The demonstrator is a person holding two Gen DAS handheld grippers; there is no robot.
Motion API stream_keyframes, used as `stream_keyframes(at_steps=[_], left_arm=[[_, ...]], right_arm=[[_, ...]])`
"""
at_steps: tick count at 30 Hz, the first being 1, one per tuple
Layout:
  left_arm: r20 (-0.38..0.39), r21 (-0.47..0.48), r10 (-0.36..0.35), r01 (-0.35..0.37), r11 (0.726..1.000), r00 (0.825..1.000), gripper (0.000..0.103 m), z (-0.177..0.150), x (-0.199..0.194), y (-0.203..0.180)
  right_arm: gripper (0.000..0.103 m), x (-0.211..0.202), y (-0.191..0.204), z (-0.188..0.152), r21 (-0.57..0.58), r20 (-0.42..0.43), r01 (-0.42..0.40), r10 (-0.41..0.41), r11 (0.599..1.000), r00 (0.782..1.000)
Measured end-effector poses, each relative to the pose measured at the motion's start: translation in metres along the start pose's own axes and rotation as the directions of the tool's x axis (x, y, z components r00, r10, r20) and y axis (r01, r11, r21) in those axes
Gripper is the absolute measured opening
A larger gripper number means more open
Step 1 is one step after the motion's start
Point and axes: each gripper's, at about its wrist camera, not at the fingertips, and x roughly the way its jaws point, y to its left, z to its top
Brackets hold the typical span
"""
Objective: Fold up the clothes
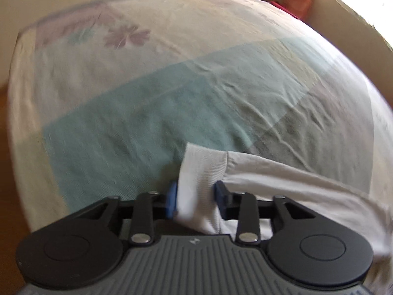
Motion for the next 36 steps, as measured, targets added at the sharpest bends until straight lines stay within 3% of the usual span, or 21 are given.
stream_keyframes(at_steps=[2,4,7,10,11,13,15,18,20,23,28,32,36], left_arm=[[0.019,0.076,0.036,-0.038,0.996,0.999,0.04,0.001,-0.002,-0.009],[0.025,0.108,0.032,-0.035,0.993,0.999,0.04,0.004,0.0,-0.013],[0.033,0.125,0.057,-0.061,0.99,0.998,0.04,0.008,0.002,-0.016],[0.024,0.114,0.118,-0.12,0.986,0.993,0.04,0.011,-0.001,-0.01],[0.022,0.107,0.133,-0.134,0.985,0.991,0.04,0.012,-0.003,-0.008],[0.034,0.105,0.122,-0.125,0.987,0.992,0.04,0.014,-0.012,-0.006],[0.055,0.136,0.086,-0.092,0.986,0.995,0.044,0.014,-0.022,-0.015],[0.037,0.215,-0.016,0.007,0.977,0.999,0.05,0.011,-0.029,-0.04],[0.004,0.269,-0.08,0.076,0.96,0.997,0.05,0.006,-0.028,-0.061],[-0.029,0.337,-0.149,0.15,0.929,0.988,0.052,-0.004,-0.022,-0.09],[-0.06,0.372,-0.214,0.221,0.902,0.975,0.052,-0.016,-0.017,-0.118],[-0.073,0.358,-0.242,0.252,0.899,0.967,0.052,-0.018,-0.017,-0.121],[-0.077,0.32,-0.25,0.262,0.911,0.965,0.059,-0.02,-0.018,-0.114]], right_arm=[[0.045,0.015,0.0,0.0,-0.086,-0.052,-0.044,0.04,0.995,0.998],[0.003,0.022,0.005,0.001,-0.156,-0.075,-0.083,0.072,0.984,0.995],[0.002,0.022,0.007,0.006,-0.164,-0.039,-0.017,0.011,0.986,0.999],[0.007,0.024,-0.007,0.01,-0.02,-0.008,0.117,-0.117,0.993,0.993],[0.009,0.019,-0.01,0.01,0.026,0.004,0.118,-0.118,0.993,0.993],[0.013,0.001,-0.01,0.011,0.101,0.049,0.055,-0.06,0.993,0.997],[0.013,-0.022,0.004,0.008,0.101,0.096,-0.099,0.09,0.99,0.991],[0.013,-0.043,0.043,-0.003,-0.013,0.074,-0.296,0.296,0.955,0.952],[0.013,-0.046,0.072,-0.013,-0.115,0.024,-0.352,0.357,0.929,0.934],[0.016,-0.038,0.111,-0.027,-0.289,-0.028,-0.331,0.337,0.899,0.941],[0.017,-0.017,0.136,-0.033,-0.462,0.006,-0.229,0.261,0.857,0.965],[0.018,-0.021,0.135,-0.029,-0.538,0.028,-0.188,0.241,0.822,0.97],[0.027,-0.021,0.132,-0.031,-0.574,0.015,-0.185,0.236,0.798,0.972]])
